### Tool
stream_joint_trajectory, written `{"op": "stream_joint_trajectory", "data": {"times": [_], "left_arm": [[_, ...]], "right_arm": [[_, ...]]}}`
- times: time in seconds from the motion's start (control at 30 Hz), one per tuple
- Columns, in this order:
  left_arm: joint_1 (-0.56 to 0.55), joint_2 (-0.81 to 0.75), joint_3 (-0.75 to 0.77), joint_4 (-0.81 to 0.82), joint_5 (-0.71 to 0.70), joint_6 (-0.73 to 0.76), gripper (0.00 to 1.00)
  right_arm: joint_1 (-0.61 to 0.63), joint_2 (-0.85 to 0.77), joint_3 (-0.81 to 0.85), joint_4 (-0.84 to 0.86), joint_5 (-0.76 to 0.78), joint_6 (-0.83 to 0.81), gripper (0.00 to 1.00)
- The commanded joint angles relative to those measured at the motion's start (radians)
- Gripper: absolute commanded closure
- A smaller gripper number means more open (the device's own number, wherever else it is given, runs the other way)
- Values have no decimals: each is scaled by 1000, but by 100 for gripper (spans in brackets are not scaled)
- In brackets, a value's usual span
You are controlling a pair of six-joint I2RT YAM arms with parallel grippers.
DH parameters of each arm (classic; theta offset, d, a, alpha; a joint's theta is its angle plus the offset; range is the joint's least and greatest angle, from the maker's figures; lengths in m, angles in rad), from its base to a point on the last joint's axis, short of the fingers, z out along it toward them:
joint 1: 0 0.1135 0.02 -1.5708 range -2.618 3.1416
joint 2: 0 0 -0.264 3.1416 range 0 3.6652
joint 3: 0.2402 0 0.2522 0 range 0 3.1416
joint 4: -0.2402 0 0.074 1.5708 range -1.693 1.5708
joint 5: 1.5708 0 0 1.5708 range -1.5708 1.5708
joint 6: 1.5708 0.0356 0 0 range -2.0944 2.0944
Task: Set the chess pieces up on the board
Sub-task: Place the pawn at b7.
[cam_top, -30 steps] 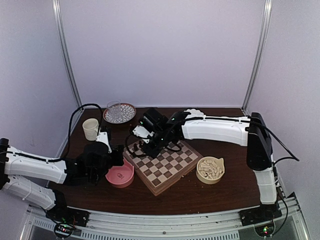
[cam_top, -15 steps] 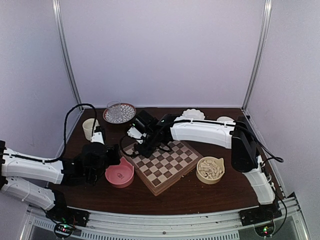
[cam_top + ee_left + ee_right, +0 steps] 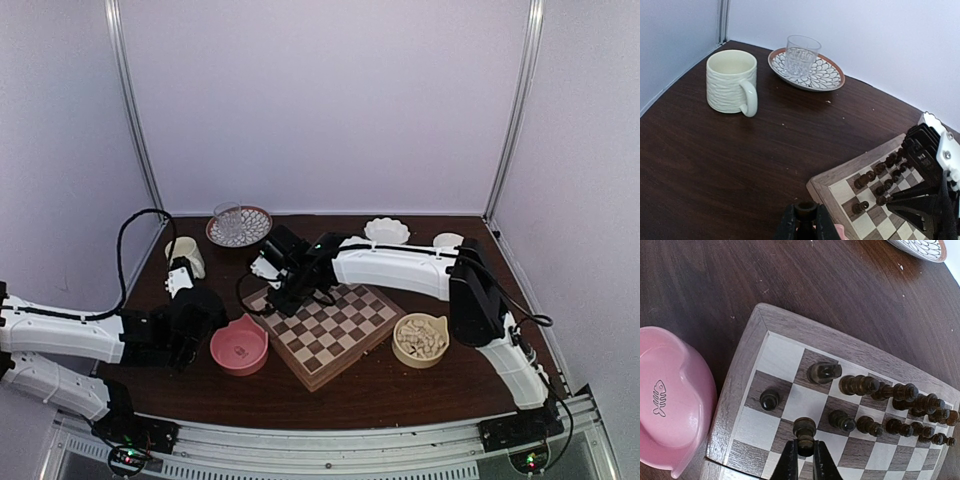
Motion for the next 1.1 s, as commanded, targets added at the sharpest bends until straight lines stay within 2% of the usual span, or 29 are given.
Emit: {"op": "stream_joint_trajectory", "data": {"times": [0.0,1.07], "left_arm": [[7,-4,49,-145,-100,-147,100],[6,1,44,-119,-69,-138,100]], "right_arm": [[-5,32,42,4,21,-7,99],[-12,90,88,0,23,-15,96]]}}
